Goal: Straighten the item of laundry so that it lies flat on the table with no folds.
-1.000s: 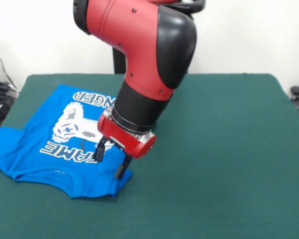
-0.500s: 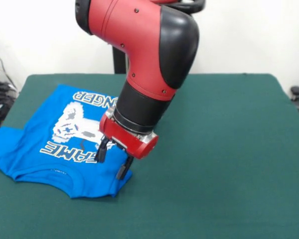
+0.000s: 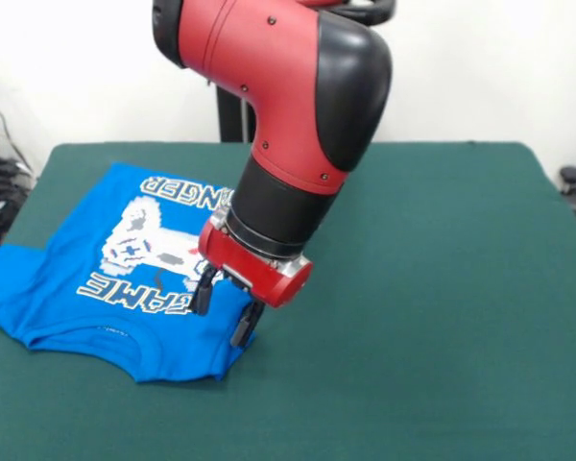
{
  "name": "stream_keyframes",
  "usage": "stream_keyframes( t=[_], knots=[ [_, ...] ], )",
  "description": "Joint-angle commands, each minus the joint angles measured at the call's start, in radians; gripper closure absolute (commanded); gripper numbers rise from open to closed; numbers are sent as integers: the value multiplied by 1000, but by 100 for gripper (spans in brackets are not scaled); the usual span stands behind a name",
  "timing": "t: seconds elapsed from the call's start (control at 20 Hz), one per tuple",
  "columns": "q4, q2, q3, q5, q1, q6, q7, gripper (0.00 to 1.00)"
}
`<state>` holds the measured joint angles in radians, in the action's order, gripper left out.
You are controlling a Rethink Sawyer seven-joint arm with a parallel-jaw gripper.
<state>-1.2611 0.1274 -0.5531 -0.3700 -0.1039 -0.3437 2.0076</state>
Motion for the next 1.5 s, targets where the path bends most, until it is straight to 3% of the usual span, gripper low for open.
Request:
stream_keyframes(
  t=[0.05, 0.85, 1.5],
  knots=[
    [24, -29, 72, -57, -30, -66, 243, 0],
    [96, -118, 15, -63, -46, -114, 259, 0],
    [94, -125, 19, -75, -49, -114, 259, 0]
  ],
)
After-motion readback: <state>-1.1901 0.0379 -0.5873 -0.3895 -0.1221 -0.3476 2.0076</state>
